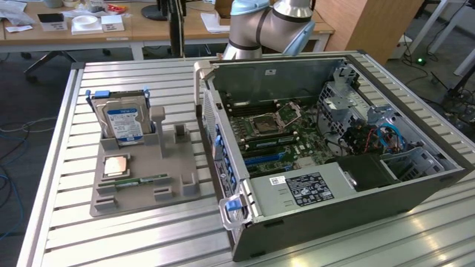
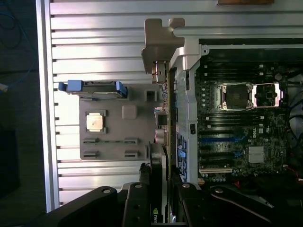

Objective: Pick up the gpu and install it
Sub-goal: 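Pick up the gpu and move the gpu toward the slot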

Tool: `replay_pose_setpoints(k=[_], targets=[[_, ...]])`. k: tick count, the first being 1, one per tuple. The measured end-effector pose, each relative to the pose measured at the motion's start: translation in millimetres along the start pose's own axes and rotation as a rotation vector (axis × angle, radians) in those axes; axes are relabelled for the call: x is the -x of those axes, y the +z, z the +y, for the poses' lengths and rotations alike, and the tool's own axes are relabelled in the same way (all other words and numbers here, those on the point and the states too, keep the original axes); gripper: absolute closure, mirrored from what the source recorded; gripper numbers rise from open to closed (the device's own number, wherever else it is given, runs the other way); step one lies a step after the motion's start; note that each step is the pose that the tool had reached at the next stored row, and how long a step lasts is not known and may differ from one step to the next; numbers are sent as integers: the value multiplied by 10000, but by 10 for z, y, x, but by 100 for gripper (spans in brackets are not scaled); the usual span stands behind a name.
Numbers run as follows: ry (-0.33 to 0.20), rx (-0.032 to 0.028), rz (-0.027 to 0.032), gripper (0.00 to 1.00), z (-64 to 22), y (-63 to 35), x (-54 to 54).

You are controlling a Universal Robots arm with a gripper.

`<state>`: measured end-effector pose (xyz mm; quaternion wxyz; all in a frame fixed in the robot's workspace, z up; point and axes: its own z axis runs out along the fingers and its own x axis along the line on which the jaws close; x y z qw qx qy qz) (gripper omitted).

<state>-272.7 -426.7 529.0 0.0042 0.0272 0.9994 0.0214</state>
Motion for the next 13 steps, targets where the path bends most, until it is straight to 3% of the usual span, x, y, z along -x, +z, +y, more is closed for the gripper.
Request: replay_pose_setpoints(k=[13], targets=[[0, 1, 0, 73, -10, 236, -2]])
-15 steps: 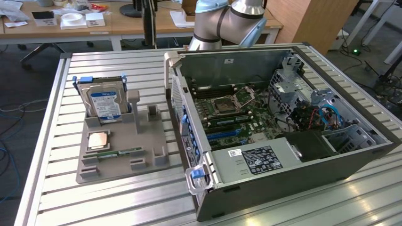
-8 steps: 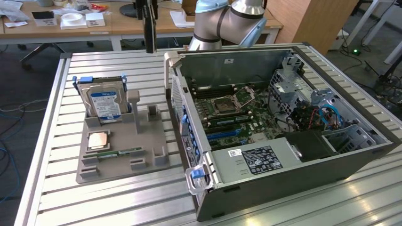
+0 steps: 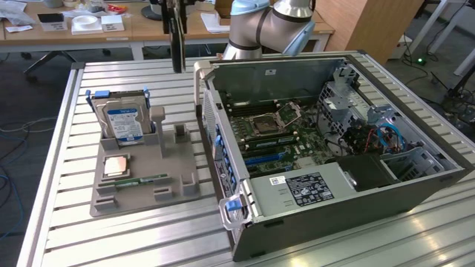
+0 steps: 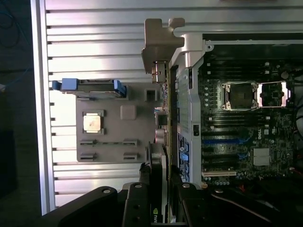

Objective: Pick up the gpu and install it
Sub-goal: 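Pick up the gpu and move the gpu toward the slot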

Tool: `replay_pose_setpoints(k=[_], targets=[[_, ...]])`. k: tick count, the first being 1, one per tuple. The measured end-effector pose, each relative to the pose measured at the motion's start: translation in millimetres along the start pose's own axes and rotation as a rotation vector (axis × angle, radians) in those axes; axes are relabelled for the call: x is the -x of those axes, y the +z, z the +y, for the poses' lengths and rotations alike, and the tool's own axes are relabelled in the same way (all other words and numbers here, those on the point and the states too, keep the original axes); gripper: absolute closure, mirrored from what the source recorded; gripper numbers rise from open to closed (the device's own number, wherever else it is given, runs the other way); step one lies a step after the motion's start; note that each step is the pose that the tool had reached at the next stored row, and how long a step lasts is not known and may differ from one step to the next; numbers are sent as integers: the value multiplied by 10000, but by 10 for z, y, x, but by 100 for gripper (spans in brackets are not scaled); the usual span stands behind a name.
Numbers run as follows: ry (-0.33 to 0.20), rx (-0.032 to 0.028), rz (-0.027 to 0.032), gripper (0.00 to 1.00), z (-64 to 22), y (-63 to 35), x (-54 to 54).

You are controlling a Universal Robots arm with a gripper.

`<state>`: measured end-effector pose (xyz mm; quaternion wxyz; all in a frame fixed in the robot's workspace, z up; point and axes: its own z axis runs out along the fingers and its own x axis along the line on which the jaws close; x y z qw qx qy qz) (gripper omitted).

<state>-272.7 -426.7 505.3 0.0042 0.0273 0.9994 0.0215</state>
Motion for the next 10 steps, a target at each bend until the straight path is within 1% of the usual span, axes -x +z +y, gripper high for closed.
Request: replay_pose_setpoints(k=[10], targets=[[0, 0, 1, 73, -8, 180, -10]])
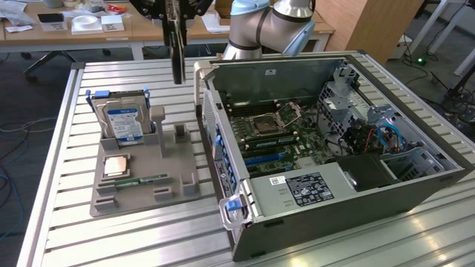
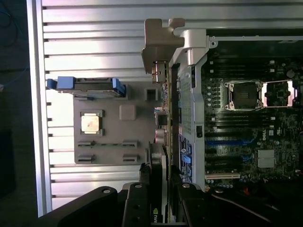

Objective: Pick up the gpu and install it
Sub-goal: 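Pick up the gpu and move the gpu toward the slot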

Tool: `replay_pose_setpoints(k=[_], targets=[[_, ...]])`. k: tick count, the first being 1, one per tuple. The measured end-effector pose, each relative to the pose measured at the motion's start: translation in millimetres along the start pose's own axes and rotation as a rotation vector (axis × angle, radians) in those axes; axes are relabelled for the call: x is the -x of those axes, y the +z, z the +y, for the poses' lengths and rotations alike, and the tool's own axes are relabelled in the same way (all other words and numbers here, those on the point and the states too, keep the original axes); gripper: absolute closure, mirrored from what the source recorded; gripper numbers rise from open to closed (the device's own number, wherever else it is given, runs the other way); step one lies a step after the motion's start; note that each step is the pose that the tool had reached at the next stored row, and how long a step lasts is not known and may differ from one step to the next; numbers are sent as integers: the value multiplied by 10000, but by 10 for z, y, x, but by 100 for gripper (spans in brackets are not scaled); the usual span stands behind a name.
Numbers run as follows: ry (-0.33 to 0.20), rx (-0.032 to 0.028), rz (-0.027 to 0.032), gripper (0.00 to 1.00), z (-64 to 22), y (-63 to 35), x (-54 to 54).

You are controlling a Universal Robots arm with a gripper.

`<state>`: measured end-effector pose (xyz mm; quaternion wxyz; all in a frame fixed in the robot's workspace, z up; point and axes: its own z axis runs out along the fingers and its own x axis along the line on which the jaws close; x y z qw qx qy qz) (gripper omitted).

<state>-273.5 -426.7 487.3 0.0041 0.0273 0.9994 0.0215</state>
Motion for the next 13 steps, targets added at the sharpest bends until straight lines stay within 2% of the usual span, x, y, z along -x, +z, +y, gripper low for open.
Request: replay_pose_setpoints(k=[13], targets=[[0, 0, 0, 73, -13, 236, -57]])
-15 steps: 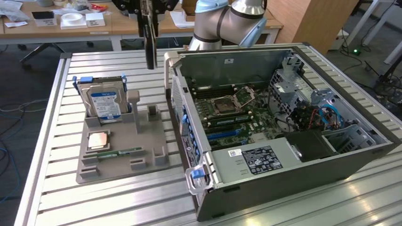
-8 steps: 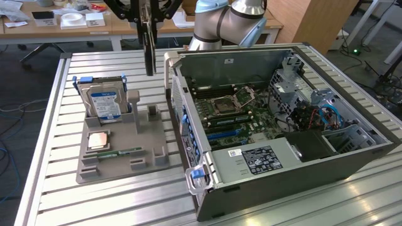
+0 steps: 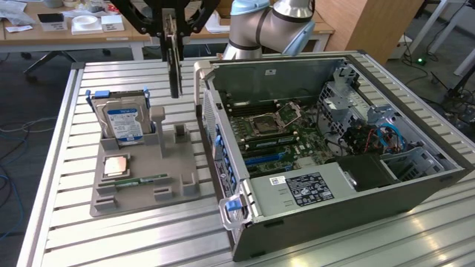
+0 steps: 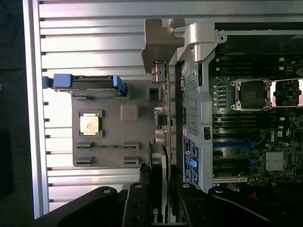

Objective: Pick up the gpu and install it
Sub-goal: 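Pick up the gpu and move the gpu toward the slot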

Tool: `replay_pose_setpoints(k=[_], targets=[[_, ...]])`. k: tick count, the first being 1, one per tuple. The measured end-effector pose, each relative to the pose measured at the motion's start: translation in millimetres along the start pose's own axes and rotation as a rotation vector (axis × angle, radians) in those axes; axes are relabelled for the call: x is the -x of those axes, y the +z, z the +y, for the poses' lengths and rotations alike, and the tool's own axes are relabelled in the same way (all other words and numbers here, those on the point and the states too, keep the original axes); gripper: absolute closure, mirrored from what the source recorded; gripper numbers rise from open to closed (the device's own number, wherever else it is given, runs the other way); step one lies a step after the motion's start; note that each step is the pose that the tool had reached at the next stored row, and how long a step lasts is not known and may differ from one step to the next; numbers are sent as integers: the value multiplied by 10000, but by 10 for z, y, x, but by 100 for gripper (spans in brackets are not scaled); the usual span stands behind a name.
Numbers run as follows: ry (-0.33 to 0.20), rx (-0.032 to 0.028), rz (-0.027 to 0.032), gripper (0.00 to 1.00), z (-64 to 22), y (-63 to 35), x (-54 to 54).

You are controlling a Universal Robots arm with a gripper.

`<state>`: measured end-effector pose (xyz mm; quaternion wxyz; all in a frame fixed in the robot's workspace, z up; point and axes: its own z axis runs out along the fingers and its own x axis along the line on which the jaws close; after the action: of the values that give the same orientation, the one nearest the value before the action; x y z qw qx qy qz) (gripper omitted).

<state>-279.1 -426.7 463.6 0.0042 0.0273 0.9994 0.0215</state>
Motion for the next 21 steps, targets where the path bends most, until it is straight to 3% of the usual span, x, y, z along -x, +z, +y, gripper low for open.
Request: replay_pose_setpoints(k=[14, 21], targets=[[0, 0, 0, 73, -12, 246, -36], [0, 7, 0, 73, -13, 263, -36]])
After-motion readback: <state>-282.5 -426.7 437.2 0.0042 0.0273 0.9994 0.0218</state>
